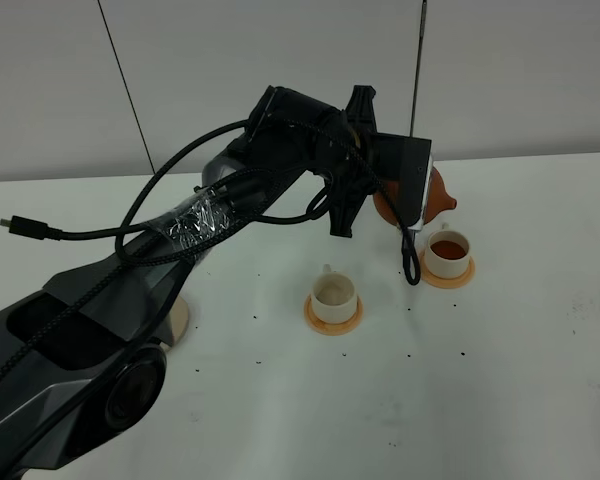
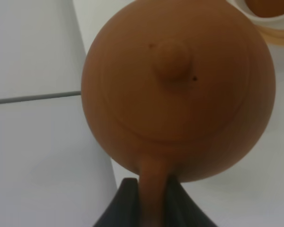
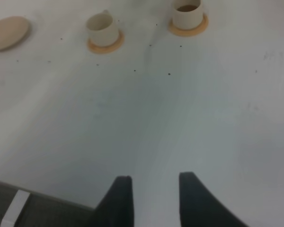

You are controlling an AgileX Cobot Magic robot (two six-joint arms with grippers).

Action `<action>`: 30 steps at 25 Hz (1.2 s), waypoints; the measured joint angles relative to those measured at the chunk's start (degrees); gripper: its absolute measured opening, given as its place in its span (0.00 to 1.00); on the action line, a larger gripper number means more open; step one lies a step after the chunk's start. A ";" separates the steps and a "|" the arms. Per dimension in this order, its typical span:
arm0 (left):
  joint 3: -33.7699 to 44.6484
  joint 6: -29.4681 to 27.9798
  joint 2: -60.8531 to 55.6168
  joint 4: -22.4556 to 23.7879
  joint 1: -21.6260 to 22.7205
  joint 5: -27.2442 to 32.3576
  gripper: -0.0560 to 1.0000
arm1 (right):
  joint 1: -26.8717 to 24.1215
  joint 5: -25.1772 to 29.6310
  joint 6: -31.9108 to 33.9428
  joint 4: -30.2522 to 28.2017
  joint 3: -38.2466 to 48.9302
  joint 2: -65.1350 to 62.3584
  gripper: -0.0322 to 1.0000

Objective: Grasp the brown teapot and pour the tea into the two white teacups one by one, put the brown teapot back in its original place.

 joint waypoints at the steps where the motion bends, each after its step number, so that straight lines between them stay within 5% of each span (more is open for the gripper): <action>1: 0.00 -0.82 -0.39 0.00 0.00 0.56 0.21 | 0.00 0.00 0.00 0.00 0.00 0.00 0.26; 14: -0.23 -12.74 -3.76 -3.84 3.53 17.61 0.21 | 0.00 0.05 0.00 0.00 0.00 0.00 0.26; 25: -0.48 -14.08 -8.17 -2.77 4.71 27.43 0.21 | 0.00 0.05 0.00 0.06 0.00 0.00 0.26; 30: -0.48 -13.91 -8.29 -1.21 5.26 27.43 0.21 | 0.00 0.05 0.00 0.06 0.00 0.00 0.26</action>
